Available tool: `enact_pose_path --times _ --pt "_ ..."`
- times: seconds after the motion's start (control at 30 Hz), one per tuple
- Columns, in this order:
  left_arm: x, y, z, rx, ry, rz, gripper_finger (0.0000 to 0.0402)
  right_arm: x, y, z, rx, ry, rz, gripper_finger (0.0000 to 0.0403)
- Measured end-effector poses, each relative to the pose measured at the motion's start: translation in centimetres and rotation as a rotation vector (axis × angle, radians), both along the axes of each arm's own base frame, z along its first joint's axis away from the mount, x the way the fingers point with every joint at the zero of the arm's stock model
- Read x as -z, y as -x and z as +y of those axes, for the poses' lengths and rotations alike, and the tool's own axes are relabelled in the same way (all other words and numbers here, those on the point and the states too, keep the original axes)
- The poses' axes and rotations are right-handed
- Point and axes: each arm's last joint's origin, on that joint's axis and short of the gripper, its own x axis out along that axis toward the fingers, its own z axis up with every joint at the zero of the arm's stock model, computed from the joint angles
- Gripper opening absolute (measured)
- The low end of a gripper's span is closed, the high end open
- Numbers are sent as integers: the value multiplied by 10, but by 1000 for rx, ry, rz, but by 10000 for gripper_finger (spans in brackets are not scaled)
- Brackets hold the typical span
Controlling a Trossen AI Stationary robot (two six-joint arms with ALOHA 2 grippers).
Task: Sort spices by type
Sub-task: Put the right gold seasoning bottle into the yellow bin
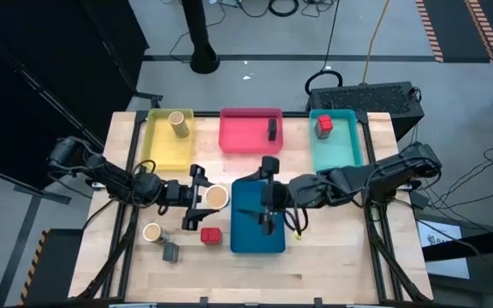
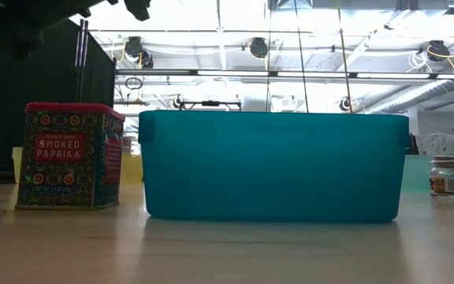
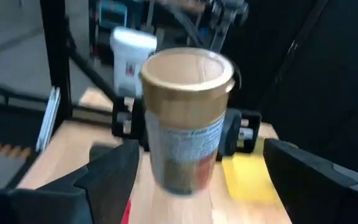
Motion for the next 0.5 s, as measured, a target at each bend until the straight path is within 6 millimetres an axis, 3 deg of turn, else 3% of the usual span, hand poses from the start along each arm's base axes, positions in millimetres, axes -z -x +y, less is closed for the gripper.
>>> enact_pose_path --times 0.27,0.5 --pt "-3 2 -1 24 2 -39 280 28 -16 -6 -140 -38 -164 329" --pt "-3 1 0 -21 -1 -29 280 44 -38 -15 -109 -4 -236 329"
